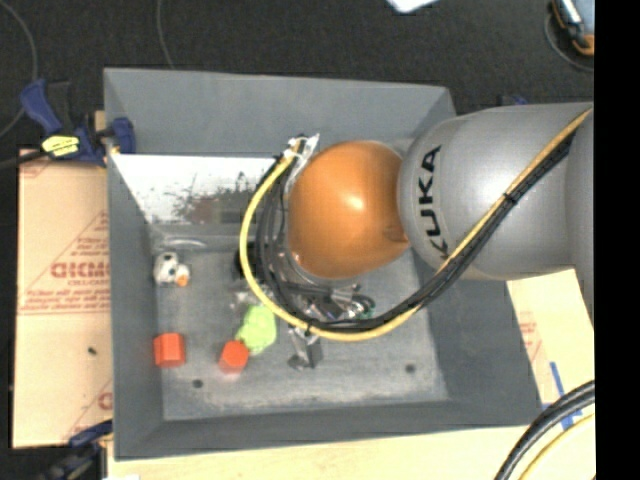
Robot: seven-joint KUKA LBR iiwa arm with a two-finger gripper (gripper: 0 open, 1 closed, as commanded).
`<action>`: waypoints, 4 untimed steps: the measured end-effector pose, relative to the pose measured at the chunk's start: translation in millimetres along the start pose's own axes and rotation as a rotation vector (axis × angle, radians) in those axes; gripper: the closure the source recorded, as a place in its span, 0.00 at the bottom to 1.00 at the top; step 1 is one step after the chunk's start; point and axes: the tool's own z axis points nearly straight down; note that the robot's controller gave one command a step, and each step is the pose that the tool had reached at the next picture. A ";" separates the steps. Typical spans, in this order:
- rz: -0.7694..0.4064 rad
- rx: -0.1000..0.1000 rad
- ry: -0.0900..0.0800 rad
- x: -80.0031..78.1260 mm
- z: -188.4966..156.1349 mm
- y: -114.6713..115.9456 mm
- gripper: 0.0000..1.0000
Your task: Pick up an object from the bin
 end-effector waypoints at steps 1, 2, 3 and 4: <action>0.015 -0.004 0.004 -13.0 20.5 9.7 0.00; 0.034 0.001 -0.006 -36.3 94.0 -26.9 1.00; 0.035 0.000 -0.006 -36.3 94.0 -27.0 1.00; 0.095 0.002 -0.011 -28.2 -81.4 -41.3 1.00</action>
Offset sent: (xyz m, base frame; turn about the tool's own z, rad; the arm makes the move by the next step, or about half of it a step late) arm 0.0449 0.0038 -0.0946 0.0279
